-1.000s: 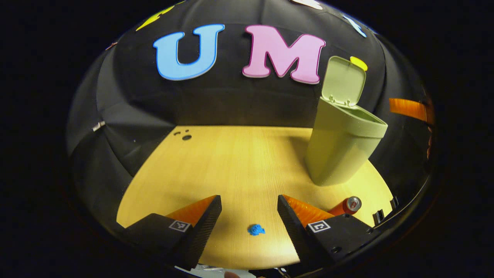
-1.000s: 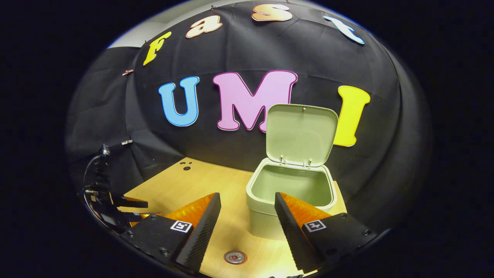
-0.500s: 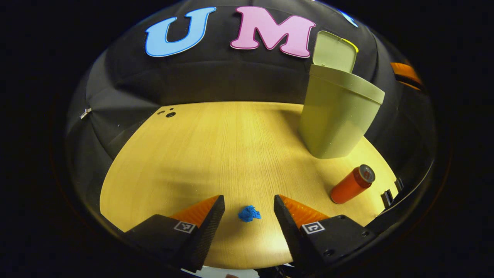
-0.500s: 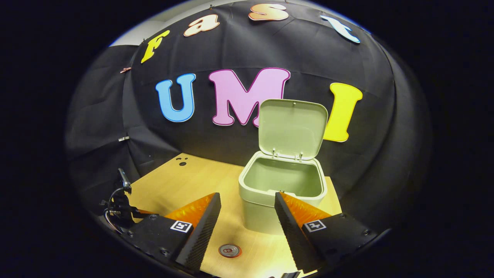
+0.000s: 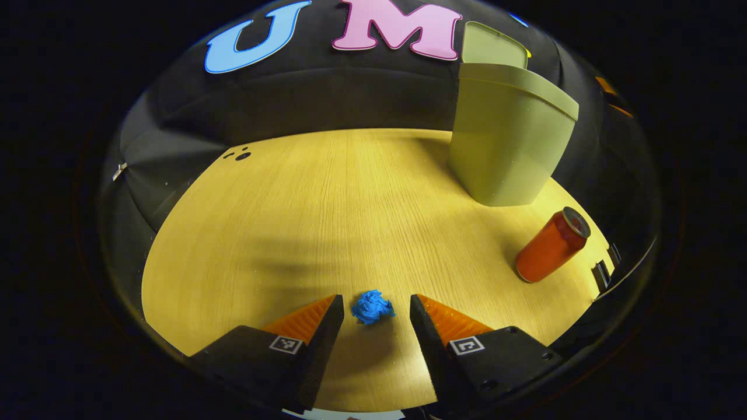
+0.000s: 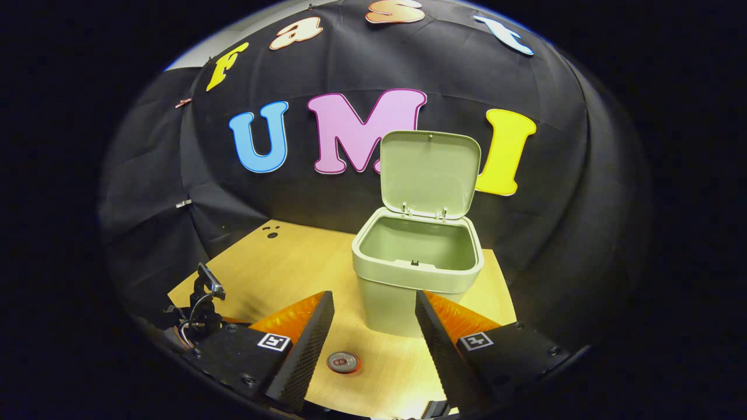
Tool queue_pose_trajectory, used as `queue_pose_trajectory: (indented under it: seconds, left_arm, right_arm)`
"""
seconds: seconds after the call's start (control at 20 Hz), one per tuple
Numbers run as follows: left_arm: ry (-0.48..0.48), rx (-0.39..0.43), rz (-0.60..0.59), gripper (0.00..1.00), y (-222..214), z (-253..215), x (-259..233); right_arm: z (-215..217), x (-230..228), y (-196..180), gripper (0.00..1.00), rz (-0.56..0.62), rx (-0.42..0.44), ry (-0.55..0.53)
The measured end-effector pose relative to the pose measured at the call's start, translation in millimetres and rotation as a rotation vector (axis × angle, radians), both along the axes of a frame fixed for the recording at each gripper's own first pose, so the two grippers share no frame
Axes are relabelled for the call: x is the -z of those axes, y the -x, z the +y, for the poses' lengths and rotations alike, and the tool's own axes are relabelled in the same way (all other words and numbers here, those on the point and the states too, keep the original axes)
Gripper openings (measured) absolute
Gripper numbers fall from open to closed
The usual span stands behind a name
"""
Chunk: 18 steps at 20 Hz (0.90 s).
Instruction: Press the lid of the desktop garbage bin to open it, pick up the crumpled paper on the desktop and throw it into the bin, then pick up the pop can on the desktop and drop it into the bin, and finally close the garbage bin lid.
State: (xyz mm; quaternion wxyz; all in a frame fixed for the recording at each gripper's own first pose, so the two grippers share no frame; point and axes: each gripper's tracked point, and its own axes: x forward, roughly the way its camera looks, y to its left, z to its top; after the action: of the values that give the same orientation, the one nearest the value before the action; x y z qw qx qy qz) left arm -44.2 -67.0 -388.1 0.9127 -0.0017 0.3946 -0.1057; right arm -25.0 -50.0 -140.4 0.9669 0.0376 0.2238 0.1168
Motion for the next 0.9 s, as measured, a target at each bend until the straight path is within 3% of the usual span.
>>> queue_pose_trajectory:
  seconds: [0.3,0.6,0.75,0.85,0.9]
  left_arm:
    - [-0.025,0.020,0.019,0.70,-2,-1,15]
    - [-0.030,0.038,0.036,0.54,-6,-2,25]
    - [-0.034,0.045,0.037,0.39,-8,-1,27]
    - [-0.039,0.059,0.032,0.41,-8,-2,28]
    - [-0.044,0.067,0.029,0.37,-9,-1,28]
  right_arm:
    - [-6,10,9,0.89,0.035,0.014,-0.003]
    - [-4,14,12,0.89,0.052,0.004,0.004]
    - [-1,16,12,0.89,0.057,-0.002,-0.003]
    - [2,17,11,0.89,0.058,-0.005,-0.011]
    - [3,17,10,0.89,0.059,-0.004,-0.017]
